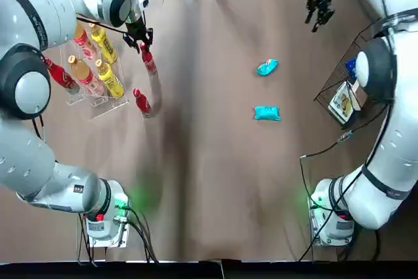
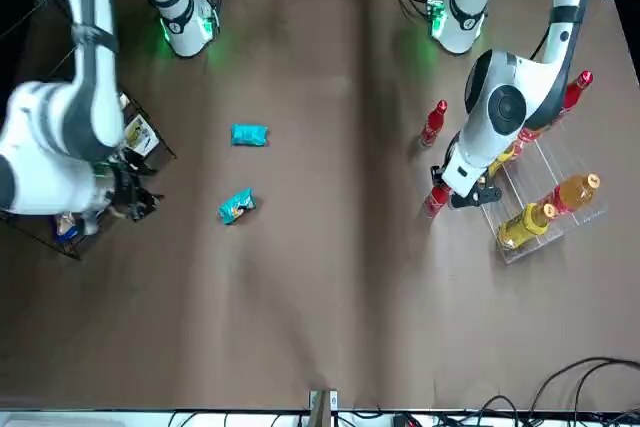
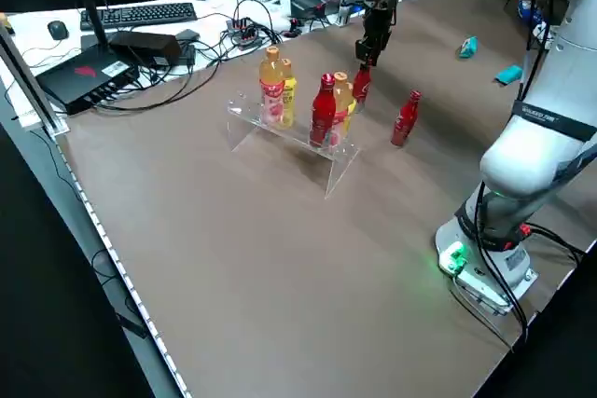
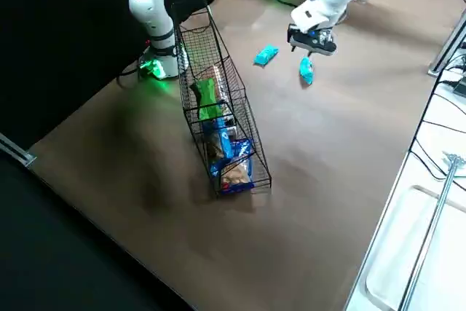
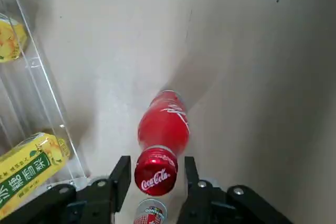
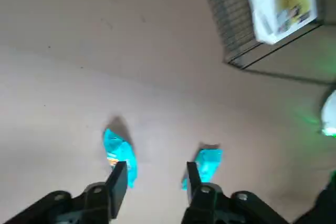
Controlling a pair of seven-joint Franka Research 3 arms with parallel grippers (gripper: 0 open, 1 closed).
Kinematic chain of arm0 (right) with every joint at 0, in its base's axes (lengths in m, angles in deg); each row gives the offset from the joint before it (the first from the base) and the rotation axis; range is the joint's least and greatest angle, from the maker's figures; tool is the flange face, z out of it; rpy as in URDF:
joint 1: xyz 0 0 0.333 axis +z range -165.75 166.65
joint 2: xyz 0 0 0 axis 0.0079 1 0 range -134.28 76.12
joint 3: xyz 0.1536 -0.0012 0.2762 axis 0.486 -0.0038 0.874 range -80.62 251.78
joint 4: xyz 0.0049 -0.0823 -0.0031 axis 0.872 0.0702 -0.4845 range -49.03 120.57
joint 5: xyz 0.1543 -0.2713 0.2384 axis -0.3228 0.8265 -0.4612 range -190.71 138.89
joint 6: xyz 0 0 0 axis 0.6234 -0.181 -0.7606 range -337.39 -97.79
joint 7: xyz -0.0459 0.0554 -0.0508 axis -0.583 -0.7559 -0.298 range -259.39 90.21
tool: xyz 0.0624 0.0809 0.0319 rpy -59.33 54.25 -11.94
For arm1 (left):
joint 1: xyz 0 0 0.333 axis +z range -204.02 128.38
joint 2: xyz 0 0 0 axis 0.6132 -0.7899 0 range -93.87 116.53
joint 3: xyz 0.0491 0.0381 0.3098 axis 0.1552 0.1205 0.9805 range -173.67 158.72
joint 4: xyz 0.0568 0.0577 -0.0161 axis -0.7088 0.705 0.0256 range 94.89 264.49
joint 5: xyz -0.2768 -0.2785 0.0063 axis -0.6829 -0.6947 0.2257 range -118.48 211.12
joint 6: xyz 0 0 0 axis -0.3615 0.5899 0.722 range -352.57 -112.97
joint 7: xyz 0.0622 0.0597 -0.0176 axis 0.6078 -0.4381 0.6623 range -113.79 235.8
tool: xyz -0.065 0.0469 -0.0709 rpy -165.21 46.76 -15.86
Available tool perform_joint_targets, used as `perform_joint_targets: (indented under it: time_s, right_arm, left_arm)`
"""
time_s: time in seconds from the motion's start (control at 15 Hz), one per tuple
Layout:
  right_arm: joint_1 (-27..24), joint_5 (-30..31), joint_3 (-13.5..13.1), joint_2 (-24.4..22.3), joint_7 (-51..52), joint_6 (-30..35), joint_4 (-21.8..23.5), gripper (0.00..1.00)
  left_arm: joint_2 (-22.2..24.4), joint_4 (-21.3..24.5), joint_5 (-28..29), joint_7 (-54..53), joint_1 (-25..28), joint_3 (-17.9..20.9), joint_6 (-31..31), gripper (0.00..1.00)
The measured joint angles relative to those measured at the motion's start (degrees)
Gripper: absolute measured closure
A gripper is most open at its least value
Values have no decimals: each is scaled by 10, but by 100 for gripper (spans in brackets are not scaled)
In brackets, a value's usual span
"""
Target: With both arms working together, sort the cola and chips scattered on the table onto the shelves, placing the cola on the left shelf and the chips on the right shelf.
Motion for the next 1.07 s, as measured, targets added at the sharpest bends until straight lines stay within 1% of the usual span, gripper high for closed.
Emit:
perform_joint_targets:
  time_s: [0.07,0.2,0.33,0.47,0.6,0.73,0.8,0.87,1.07]
  right_arm:
    - [10,-9,2,15,-11,-21,5,39]
    - [29,-26,8,49,-30,-54,9,37]
    - [38,-38,24,75,-37,-87,9,35]
    - [41,-41,45,89,-47,-112,9,22]
    - [41,-41,65,95,-69,-125,9,21]
    - [41,-41,83,106,-95,-157,9,21]
    - [41,-41,89,113,-106,-167,10,21]
    - [41,-41,96,119,-111,-170,9,21]
    - [41,-41,120,133,-125,-176,9,21]
  left_arm:
    - [0,-1,2,0,0,0,0,51]
    - [0,-3,4,0,0,0,0,52]
    - [0,-6,4,0,0,0,-1,52]
    - [0,-8,4,0,0,0,-3,52]
    - [0,-11,4,0,0,0,-3,52]
    - [0,-12,4,0,0,0,-3,55]
    - [0,-12,4,0,0,0,-3,55]
    - [0,-12,4,0,0,0,-3,56]
    - [-2,-12,4,0,0,0,-3,56]
